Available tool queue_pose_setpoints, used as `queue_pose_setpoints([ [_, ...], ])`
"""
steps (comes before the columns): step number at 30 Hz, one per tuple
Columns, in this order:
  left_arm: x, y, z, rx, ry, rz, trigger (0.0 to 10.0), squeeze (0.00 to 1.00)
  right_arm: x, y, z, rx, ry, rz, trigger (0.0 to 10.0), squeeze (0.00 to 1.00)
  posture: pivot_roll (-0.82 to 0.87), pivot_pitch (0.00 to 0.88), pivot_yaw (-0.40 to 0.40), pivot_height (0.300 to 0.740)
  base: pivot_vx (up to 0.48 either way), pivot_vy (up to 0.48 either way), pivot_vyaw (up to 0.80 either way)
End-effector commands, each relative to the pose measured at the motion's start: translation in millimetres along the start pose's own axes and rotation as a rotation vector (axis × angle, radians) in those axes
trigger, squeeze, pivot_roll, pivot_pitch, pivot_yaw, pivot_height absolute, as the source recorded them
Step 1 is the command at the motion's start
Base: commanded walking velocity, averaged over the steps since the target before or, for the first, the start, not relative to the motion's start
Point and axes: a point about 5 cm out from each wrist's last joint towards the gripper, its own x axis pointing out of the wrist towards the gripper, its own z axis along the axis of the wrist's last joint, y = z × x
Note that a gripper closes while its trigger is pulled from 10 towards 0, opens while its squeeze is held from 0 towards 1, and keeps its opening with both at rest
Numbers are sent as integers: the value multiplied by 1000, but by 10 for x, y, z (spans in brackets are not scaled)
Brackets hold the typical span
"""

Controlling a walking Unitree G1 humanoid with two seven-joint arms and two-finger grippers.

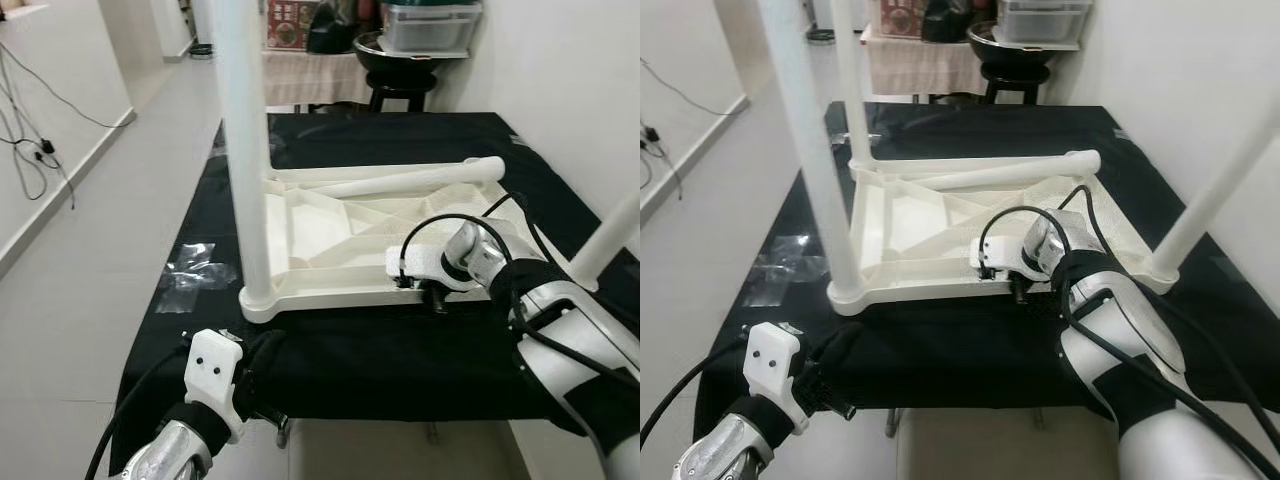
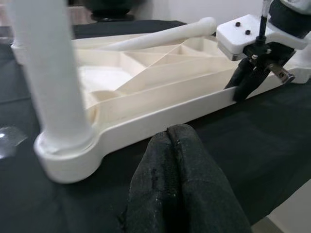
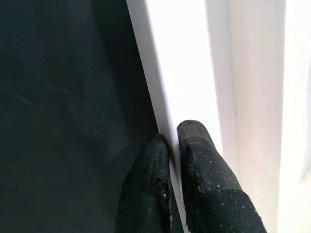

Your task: Building children table

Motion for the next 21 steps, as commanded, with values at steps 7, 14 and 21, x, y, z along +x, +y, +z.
queue_pose_setpoints([
  [7, -7, 9, -6, -2, -2, 8, 10000, 0, 197, 167, 642, 204, -354, 115, 0, 0, -4, 62, -48, 740, 0, 0, 0],
  [14, -14, 16, 1, 0, -2, 12, 10000, 0, 307, 211, 938, 436, -423, 22, 0, 0, 6, 66, -39, 740, 0, 0, 0],
  [21, -25, 16, 4, 4, 1, 11, 10000, 0, 467, 247, 992, 714, -383, -223, 0, 0, 10, 71, -42, 740, 0, 0, 0],
])
